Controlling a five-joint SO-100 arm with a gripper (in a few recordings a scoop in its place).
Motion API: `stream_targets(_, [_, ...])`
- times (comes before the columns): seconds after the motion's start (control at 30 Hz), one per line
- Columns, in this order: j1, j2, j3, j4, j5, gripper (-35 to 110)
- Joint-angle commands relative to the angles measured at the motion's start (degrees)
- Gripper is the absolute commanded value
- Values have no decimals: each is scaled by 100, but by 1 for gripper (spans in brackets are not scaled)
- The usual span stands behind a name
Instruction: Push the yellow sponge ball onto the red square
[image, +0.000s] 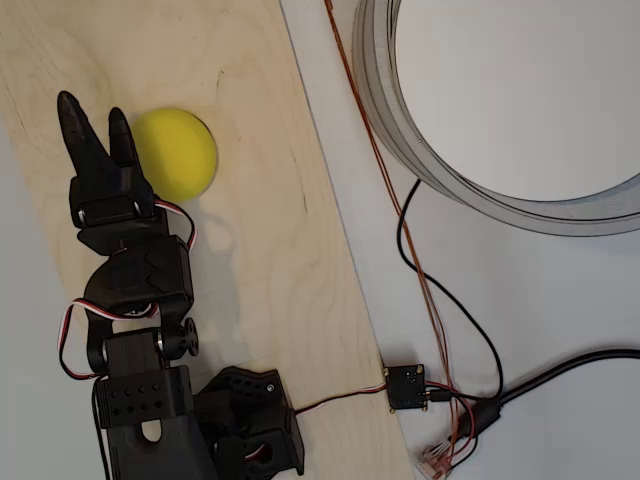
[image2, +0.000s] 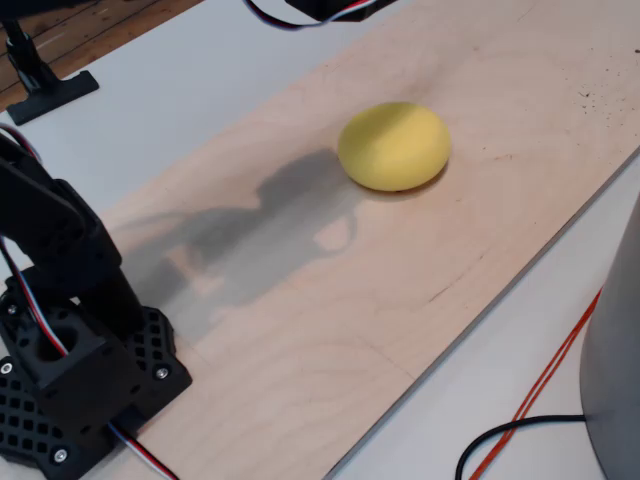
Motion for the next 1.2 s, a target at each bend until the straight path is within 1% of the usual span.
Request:
stream_targets(0.0, [53, 202, -185, 35, 97, 90])
stream_targets(0.07, [70, 237, -176, 35, 141, 75])
stream_targets(0.13, [88, 264, -167, 35, 185, 53])
stream_targets(0.23, [114, 272, -167, 35, 211, 29])
stream_targets(0.3, [132, 272, -167, 35, 202, 16])
stream_targets(0.33, [141, 272, -176, 35, 202, 12])
stream_targets(0.37, [149, 255, -176, 35, 193, 12])
stream_targets(0.4, [149, 246, -176, 26, 185, 14])
stream_targets(0.43, [141, 229, -185, 26, 149, 20])
stream_targets(0.47, [123, 211, -193, 26, 105, 30])
stream_targets(0.57, [114, 193, -211, 26, 70, 71])
stream_targets(0.6, [114, 193, -220, 26, 62, 79])
stream_targets(0.63, [114, 193, -220, 26, 62, 85])
stream_targets(0.7, [114, 193, -211, 26, 44, 91])
stream_targets(0.73, [114, 193, -211, 26, 35, 92])
stream_targets(0.83, [114, 193, -202, 26, 53, 89])
stream_targets(0.9, [114, 193, -202, 26, 44, 82])
stream_targets(0.93, [114, 193, -193, 26, 26, 73])
stream_targets(1.03, [114, 211, -211, 26, 0, 32])
stream_targets(1.1, [123, 202, -220, 26, -18, 9])
stream_targets(1.13, [132, 193, -220, 26, -18, 0])
stream_targets(1.17, [132, 176, -220, 18, -9, 0])
